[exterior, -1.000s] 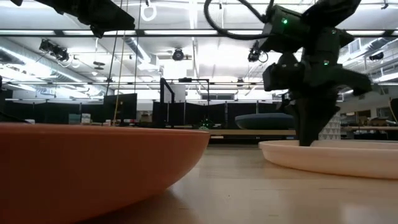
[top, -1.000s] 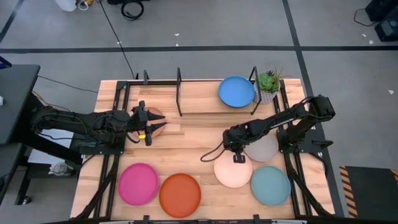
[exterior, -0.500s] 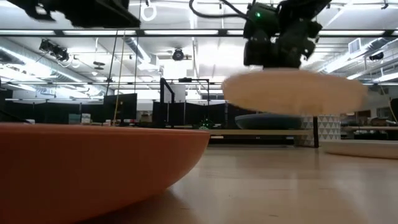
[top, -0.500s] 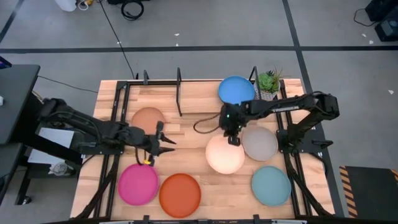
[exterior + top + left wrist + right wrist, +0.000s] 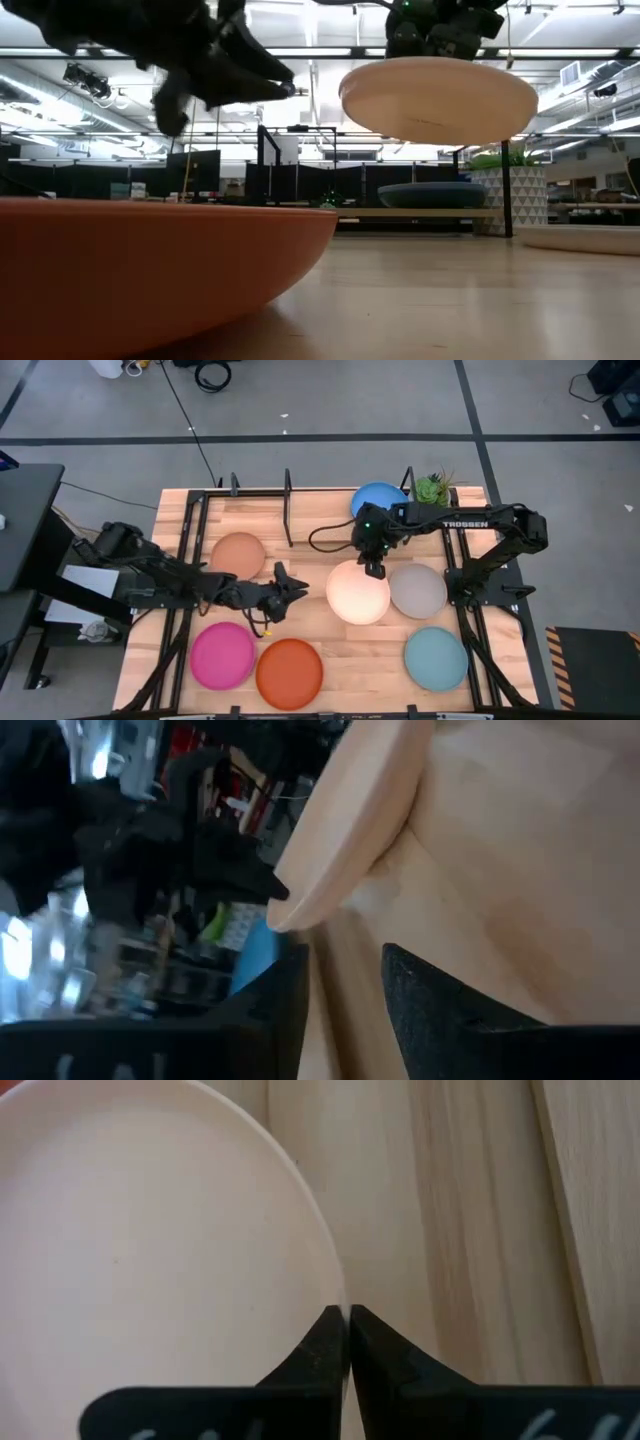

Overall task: Place and stack plates onto a shelf
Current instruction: Put the light orange plate on the shelf

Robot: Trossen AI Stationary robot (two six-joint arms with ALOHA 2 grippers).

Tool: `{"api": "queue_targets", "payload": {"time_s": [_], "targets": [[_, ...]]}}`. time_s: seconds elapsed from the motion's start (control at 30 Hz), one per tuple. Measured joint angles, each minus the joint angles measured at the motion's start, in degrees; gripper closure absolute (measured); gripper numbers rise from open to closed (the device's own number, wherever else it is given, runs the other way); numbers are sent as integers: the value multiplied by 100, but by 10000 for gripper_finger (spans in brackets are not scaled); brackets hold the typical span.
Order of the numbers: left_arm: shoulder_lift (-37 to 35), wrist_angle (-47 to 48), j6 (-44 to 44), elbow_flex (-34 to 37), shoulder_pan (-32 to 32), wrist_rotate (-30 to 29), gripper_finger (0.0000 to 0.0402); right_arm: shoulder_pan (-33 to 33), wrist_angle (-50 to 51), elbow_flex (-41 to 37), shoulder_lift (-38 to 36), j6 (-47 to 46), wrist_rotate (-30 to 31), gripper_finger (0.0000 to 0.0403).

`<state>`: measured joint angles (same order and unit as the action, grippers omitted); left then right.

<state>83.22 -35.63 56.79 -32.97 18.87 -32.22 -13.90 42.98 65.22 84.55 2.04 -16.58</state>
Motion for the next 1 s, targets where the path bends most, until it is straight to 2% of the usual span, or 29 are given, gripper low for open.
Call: {"api": "queue_targets", "payload": {"time_s": [0.07,0.3,0.53,0.67,0.8,1.0], "targets": [[275,-317,382,-41,-2,-20,250,-23,8,-1,0,12,-2,386],[1069,-307,832,-840,-162,-217,201,-88,-38,-1,7,9,-2,386],[1770,-125,2144,-1420,-290,-294,194,-93,-72,-1,20,9,-2,386],[2106,-149,2489,-1689,-383,-295,194,-93,-93,-1,20,34,1,386],[2254,-143,2497,-1870,-409,-298,209,-93,-101,-1,20,38,-2,383],[2254,-144,2490,-1910,-409,-304,278,-93,-128,-1,20,57,-2,376]]}}
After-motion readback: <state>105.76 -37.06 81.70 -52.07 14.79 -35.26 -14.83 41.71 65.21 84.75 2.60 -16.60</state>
